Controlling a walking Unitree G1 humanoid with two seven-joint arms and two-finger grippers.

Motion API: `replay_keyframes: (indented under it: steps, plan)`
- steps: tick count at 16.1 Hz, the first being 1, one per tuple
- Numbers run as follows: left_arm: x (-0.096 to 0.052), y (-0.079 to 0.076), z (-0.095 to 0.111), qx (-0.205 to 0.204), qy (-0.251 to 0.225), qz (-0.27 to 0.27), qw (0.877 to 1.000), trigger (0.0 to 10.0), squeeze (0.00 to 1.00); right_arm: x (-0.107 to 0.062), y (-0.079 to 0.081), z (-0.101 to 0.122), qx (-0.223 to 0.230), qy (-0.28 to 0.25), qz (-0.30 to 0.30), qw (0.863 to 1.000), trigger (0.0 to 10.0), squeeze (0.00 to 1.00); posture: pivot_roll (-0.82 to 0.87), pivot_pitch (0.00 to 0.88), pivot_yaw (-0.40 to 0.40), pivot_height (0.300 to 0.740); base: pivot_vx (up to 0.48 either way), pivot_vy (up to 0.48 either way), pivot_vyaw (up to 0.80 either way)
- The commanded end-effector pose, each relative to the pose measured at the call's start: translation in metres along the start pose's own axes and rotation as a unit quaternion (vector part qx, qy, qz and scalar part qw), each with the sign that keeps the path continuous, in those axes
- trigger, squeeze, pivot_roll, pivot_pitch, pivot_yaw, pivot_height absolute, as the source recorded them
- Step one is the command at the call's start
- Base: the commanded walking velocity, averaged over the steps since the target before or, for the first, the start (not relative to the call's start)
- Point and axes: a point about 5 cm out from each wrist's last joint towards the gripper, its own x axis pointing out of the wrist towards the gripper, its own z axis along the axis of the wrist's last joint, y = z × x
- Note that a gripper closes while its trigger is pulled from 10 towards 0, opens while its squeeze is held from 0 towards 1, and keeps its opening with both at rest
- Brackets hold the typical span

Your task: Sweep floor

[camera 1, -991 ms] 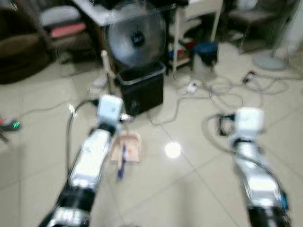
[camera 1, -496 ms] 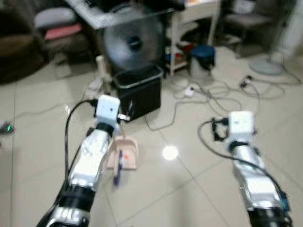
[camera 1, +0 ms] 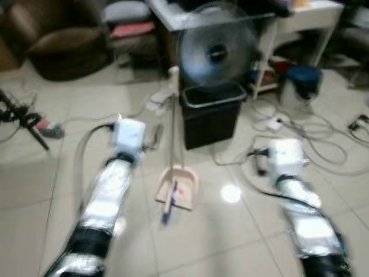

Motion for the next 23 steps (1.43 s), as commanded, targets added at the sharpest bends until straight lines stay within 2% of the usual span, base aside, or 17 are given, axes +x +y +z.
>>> replay_keyframes:
  steps: [1,4,13,16,19,21,23]
  plan:
    - [0.004,-0.005,0.008,0.000,-0.013,-0.004,1.000,10.0,0.00,-0.001,-0.008,-0.003,-0.003,0.006,-0.006,1.000,10.0,0.00,-0.17,0.000,0.057,0.740,0.334,0.000,0.77]
    - [0.003,-0.004,0.008,0.001,-0.012,-0.004,1.000,10.0,0.00,-0.002,-0.007,-0.005,0.015,0.007,-0.009,1.000,10.0,0.00,-0.17,0.000,0.061,0.740,0.345,0.000,0.00]
    - [0.002,-0.002,0.004,0.000,-0.005,-0.008,1.000,10.0,0.00,-0.004,-0.006,-0.010,-0.003,0.011,-0.004,1.000,10.0,0.00,-0.17,0.000,0.066,0.740,0.346,0.000,0.00]
    - [-0.005,0.002,-0.006,-0.035,0.012,0.003,0.999,10.0,0.00,-0.003,-0.004,-0.010,-0.011,0.005,0.001,1.000,10.0,0.00,-0.16,0.000,0.051,0.740,0.346,0.000,0.00]
    - [-0.012,0.010,-0.013,-0.034,0.021,0.019,0.999,10.0,0.00,-0.001,-0.004,-0.012,-0.009,0.003,0.002,1.000,10.0,0.00,-0.14,0.000,0.014,0.740,0.345,0.000,0.00]
    - [-0.031,0.010,-0.026,-0.023,0.033,0.009,0.999,10.0,0.00,0.001,0.001,-0.017,-0.013,0.003,0.027,1.000,10.0,0.00,-0.11,0.000,-0.017,0.740,0.345,0.000,0.00]
    - [-0.046,0.007,-0.038,-0.033,0.041,-0.010,0.999,10.0,0.00,0.001,0.003,-0.025,0.023,-0.001,0.023,0.999,10.0,0.00,-0.10,0.007,-0.019,0.740,0.341,0.000,0.00]
